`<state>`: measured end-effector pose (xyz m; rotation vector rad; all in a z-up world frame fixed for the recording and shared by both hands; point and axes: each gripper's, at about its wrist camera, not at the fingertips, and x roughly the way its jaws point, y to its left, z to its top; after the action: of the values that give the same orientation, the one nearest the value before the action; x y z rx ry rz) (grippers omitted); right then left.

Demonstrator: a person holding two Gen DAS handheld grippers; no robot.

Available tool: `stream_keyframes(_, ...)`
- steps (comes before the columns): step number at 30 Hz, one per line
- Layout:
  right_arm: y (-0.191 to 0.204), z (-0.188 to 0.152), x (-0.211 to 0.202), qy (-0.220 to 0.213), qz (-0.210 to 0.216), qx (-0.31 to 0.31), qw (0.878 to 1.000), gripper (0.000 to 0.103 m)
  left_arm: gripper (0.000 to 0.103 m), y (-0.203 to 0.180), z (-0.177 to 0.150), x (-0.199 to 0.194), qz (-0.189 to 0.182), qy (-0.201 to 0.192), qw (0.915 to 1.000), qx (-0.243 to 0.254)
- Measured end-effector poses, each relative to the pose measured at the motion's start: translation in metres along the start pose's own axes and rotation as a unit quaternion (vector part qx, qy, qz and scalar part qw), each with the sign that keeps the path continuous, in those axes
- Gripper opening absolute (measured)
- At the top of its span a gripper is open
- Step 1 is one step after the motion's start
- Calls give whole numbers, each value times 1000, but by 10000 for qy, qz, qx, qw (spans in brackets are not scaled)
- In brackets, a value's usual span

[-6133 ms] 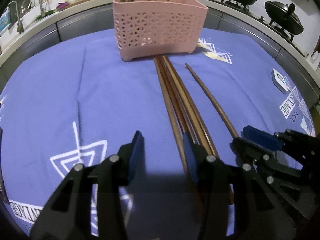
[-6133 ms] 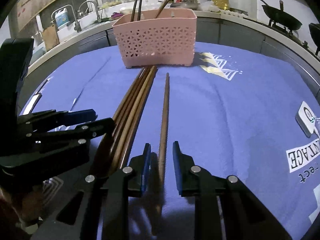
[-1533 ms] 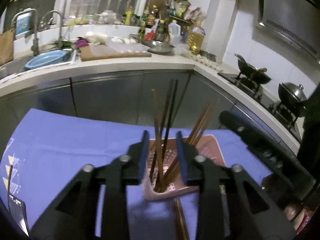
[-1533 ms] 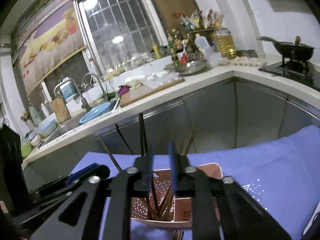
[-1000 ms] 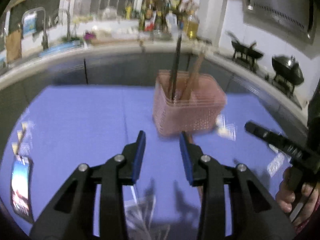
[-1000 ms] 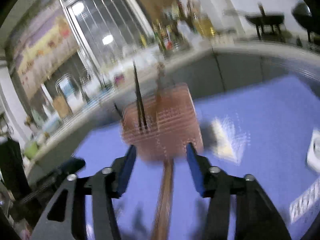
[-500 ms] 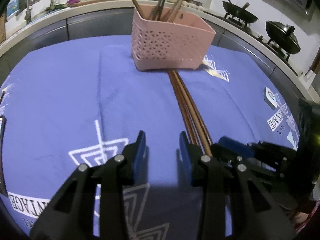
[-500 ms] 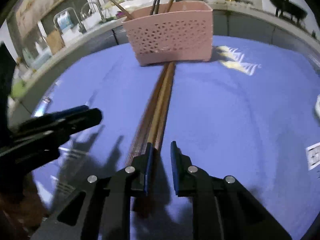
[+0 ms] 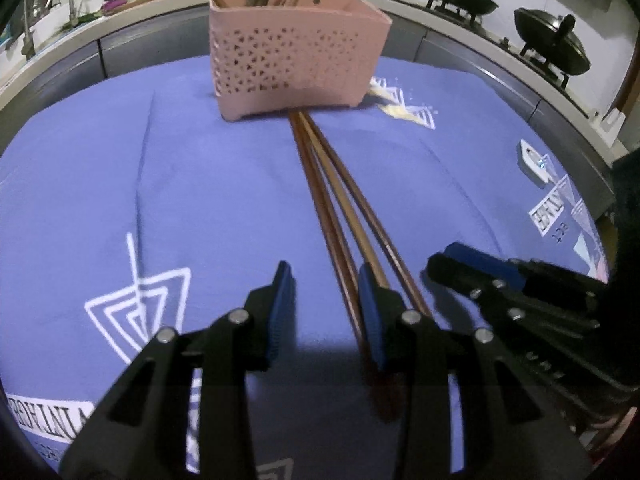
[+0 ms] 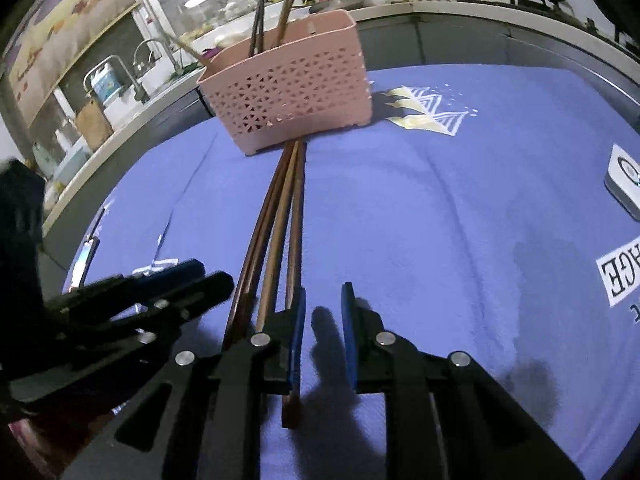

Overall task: Organize utensils
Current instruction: 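Move both open tools back down to the remaining chopsticks, then grasp a brown chopstick with the left tool while the right tool grasps another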

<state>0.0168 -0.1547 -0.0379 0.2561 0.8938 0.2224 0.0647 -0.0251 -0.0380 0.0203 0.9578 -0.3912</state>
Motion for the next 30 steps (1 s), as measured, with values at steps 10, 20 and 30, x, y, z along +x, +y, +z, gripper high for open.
stream_keyframes(10,0,-2,1,-4,101,12,9999,19,33,1,-2,5,175,-61,9998,32)
stream_keyframes(20,17,-7,10,5,37,-426,9991,19,31,-7,-3,8,616,-105,9977,251)
stream_keyframes(30,16,-4,8,19,137,-384,9992,19,7,10,0,7,530,-117,9983,196)
